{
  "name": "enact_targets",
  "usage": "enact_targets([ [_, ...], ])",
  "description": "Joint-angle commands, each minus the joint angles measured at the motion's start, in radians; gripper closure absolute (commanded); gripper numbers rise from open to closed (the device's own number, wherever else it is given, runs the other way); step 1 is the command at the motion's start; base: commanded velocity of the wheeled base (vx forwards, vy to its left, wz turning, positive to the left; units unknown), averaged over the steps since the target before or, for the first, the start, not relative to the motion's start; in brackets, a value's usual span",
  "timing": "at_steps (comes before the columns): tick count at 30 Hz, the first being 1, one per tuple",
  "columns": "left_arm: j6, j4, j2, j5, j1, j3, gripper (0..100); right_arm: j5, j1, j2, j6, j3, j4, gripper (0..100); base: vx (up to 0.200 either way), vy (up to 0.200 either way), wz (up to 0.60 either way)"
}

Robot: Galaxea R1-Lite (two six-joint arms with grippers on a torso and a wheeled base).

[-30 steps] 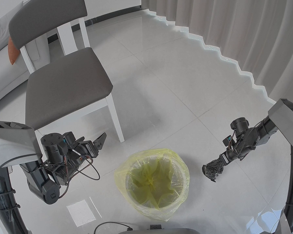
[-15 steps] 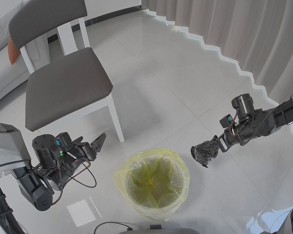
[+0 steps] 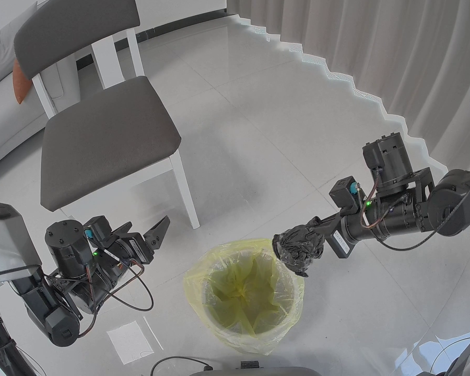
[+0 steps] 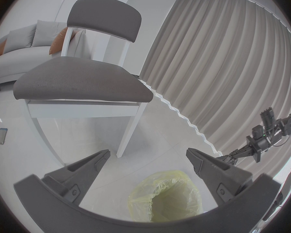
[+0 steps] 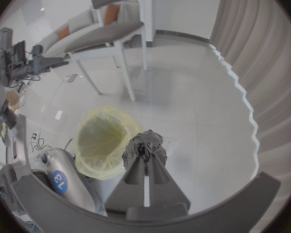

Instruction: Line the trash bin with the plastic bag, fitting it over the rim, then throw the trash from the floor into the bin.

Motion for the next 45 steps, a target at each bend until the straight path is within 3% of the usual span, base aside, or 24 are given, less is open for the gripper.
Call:
enact_targets([
  [1,-0.020,-0.018,0.002,0.011,-0.028,0.002,0,0.001,0.056,-0.030,-0.001,0.027,-0.004,100,0.000,0.000,0.00],
  [23,-0.028,-0.018,0.047,0.014,-0.032,-0.004,0,-0.001,0.255,0.128,0.005,0.047,-0.065,100,0.000,0.000,0.00],
  [33,-0.028,-0.018,0.042,0.016,-0.032,0.000,0,0.001,0.226,0.206,0.002,0.047,-0.108,100,0.000,0.000,0.00],
  [40,-0.036,-0.018,0.045,0.016,-0.032,0.002,0,0.001,0.142,0.211,-0.006,0.046,-0.108,100,0.000,0.000,0.00],
  [45,-0.046,-0.018,0.050,0.014,-0.032,0.000,0,0.001,0.146,0.206,-0.006,0.044,-0.108,100,0.000,0.000,0.00],
])
